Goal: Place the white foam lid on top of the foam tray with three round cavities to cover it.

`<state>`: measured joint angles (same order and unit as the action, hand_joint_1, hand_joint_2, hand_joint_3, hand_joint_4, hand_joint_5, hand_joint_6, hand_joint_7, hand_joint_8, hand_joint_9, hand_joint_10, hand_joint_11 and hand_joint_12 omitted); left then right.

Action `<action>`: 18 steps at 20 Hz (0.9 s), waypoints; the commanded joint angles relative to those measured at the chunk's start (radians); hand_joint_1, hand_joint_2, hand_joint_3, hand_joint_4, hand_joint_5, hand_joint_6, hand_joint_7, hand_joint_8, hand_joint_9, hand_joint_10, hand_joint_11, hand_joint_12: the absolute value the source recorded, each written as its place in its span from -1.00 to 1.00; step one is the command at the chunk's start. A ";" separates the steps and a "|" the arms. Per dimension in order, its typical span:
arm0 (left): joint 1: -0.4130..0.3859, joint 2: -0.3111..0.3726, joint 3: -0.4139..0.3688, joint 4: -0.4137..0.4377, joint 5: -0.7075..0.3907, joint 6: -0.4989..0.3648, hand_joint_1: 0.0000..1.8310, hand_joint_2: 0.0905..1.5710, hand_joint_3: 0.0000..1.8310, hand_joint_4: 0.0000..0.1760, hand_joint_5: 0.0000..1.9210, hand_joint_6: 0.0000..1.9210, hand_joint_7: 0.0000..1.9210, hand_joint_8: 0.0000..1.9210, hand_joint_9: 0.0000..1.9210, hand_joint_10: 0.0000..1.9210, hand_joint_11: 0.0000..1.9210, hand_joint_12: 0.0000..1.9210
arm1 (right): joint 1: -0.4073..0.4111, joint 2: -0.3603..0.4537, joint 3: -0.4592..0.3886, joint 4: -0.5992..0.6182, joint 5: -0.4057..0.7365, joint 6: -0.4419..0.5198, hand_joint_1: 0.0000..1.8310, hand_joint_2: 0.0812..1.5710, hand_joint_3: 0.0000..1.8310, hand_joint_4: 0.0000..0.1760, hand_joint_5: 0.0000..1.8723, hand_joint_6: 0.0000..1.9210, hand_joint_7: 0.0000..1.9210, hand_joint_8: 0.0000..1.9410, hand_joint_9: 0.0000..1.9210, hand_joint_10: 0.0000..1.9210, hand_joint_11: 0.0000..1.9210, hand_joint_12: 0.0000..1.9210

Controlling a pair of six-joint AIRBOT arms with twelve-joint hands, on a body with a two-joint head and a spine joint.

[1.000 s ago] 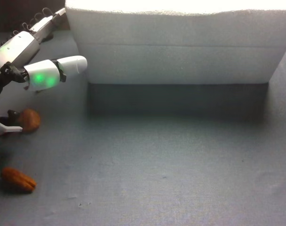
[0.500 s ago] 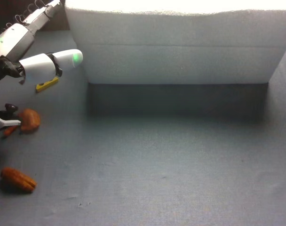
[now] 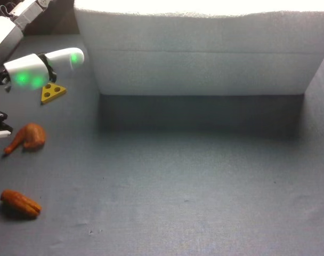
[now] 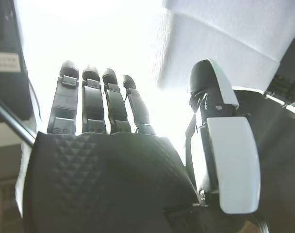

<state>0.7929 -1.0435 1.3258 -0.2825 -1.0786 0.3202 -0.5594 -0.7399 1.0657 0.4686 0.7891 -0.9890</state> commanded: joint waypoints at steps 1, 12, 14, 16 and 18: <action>0.002 0.015 -0.007 -0.003 -0.148 -0.002 -0.45 0.37 -1.00 -0.82 -0.93 -1.00 -1.00 -1.00 -1.00 -1.00 -0.97 -0.98 | 0.002 0.022 -0.005 -0.016 0.153 0.013 -0.42 0.50 -1.00 -0.67 -1.00 -1.00 -1.00 -1.00 -1.00 -1.00 -1.00 -0.99; 0.096 0.133 -0.142 0.071 -0.301 0.020 -0.43 0.39 -1.00 -0.77 -0.97 -1.00 -1.00 -1.00 -1.00 -1.00 -1.00 -0.47 | -0.131 0.086 -0.137 -0.150 0.344 0.099 -0.42 0.44 -1.00 0.19 -1.00 -1.00 -0.94 -0.99 -0.85 -0.93 -1.00 0.21; 0.103 0.144 -0.157 0.090 -0.312 0.020 -0.47 0.40 -1.00 -0.80 -0.97 -1.00 -1.00 -1.00 -1.00 -1.00 -1.00 -0.42 | -0.157 0.092 -0.154 -0.170 0.367 0.114 -0.44 0.49 -0.99 -0.18 -1.00 -1.00 -1.00 -1.00 -0.92 -0.98 -1.00 -0.07; 0.105 0.148 -0.169 0.115 -0.317 0.020 -0.48 0.43 -1.00 -0.79 -0.98 -1.00 -1.00 -1.00 -1.00 -1.00 -1.00 -0.51 | -0.193 0.096 -0.169 -0.190 0.392 0.135 -0.44 0.51 -0.99 -0.36 -1.00 -1.00 -1.00 -1.00 -0.92 -0.98 -1.00 -0.17; 0.106 0.150 -0.175 0.134 -0.314 0.018 -0.52 0.44 -1.00 -0.73 -0.99 -1.00 -1.00 -1.00 -1.00 -1.00 -1.00 -0.79 | -0.229 0.096 -0.180 -0.198 0.417 0.156 -0.39 0.57 -0.99 -0.76 -1.00 -1.00 -1.00 -1.00 -0.96 -1.00 -1.00 -0.48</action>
<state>0.9024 -0.9051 1.1492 -0.1379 -1.2713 0.3412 -0.8047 -0.6624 0.8833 0.2653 1.0687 -0.8356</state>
